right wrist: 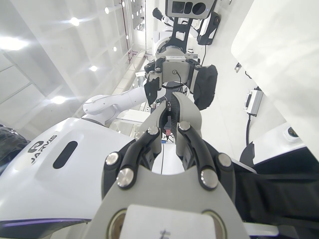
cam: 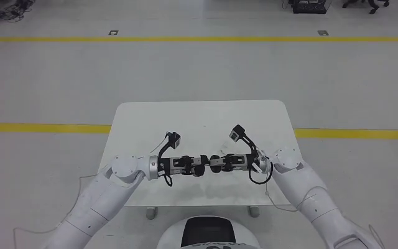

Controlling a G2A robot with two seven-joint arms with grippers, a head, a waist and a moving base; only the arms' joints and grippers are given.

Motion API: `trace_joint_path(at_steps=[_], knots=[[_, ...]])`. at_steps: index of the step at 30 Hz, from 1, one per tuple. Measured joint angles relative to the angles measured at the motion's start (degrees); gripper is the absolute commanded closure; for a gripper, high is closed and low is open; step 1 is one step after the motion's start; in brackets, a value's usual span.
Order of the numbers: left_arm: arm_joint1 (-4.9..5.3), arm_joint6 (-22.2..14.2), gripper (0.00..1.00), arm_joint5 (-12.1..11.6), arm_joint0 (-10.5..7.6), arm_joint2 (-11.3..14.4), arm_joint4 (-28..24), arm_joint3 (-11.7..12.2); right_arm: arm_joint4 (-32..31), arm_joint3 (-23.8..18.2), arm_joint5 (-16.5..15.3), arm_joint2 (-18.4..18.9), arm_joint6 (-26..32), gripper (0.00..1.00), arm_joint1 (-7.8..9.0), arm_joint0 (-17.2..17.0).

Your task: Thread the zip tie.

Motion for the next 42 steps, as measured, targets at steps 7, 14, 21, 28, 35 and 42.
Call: trace_joint_path(at_steps=[7,14,21,28,35,42], knots=[[0.18,-0.2,0.62,-0.3,0.16,0.0,-0.6,-0.2,-0.5,-0.1,0.0,0.1,-0.5,1.0,0.12,-0.1],[0.29,-0.3,0.67,-0.5,0.16,0.1,-1.5,-0.2,-0.8,0.2,0.0,-0.4,-1.0,1.0,0.1,0.0],[0.4,-0.4,0.74,-0.7,0.14,0.2,-2.0,-0.1,-1.3,0.5,0.0,-0.8,-1.9,1.0,0.07,0.2],[0.53,-0.5,0.79,-0.8,0.17,0.2,-2.8,-0.1,-1.4,0.8,0.3,-1.2,-2.4,1.0,0.08,0.4],[0.63,-0.5,0.79,-0.9,0.12,0.4,-3.1,-0.2,-1.3,1.2,0.7,-1.5,-2.4,1.0,0.08,0.7],[0.74,-0.2,0.82,-1.0,0.13,0.4,-3.0,-0.3,-1.1,1.3,0.3,-1.6,-3.4,1.0,0.08,0.6]])
